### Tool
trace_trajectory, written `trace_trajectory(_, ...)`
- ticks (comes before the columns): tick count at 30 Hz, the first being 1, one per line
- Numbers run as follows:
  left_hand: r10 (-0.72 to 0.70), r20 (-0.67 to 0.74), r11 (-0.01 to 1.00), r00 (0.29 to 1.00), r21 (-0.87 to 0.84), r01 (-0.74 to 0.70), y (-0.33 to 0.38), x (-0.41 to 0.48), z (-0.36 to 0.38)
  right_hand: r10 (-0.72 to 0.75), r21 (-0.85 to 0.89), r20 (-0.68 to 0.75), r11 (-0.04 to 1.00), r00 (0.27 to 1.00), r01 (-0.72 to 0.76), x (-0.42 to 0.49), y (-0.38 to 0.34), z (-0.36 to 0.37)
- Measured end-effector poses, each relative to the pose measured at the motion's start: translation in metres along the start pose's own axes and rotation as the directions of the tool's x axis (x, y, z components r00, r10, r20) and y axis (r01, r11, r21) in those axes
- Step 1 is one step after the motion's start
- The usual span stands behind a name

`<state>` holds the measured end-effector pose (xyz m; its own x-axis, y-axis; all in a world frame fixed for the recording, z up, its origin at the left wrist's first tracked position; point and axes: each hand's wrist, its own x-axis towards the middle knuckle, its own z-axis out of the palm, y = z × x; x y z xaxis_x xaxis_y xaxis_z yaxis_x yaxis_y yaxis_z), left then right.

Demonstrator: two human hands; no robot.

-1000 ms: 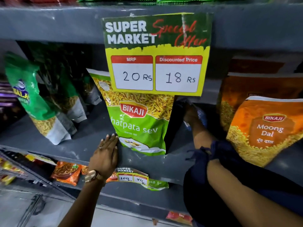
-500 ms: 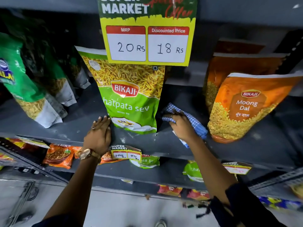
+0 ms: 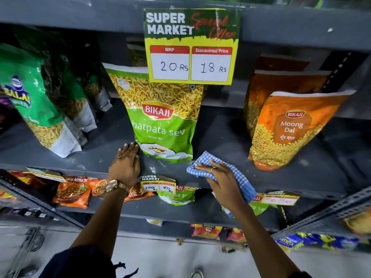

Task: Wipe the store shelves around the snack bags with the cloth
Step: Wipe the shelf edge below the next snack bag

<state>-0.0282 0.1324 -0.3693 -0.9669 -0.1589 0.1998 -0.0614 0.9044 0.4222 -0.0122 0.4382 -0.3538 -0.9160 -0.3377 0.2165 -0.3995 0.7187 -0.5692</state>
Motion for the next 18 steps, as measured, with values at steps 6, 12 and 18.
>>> trace_trajectory(6, -0.004, -0.001, 1.000, 1.000, 0.008, 0.004, 0.002, -0.001, -0.002, -0.032, -0.012, 0.021, 0.999, 0.999, 0.032, 0.023, -0.015, 0.005)
trace_trajectory(12, 0.002, -0.001, 1.000, 1.000, 0.014, -0.002, 0.001, 0.000, -0.001, -0.041, -0.227, 0.106, 0.972, 0.994, 0.065, 0.034, -0.015, 0.010)
trace_trajectory(18, 0.005, -0.005, 1.000, 1.000, 0.014, -0.005, 0.002, 0.000, -0.001, -0.067, -0.203, 0.154, 0.974, 0.986, 0.098, 0.030, -0.016, 0.001)
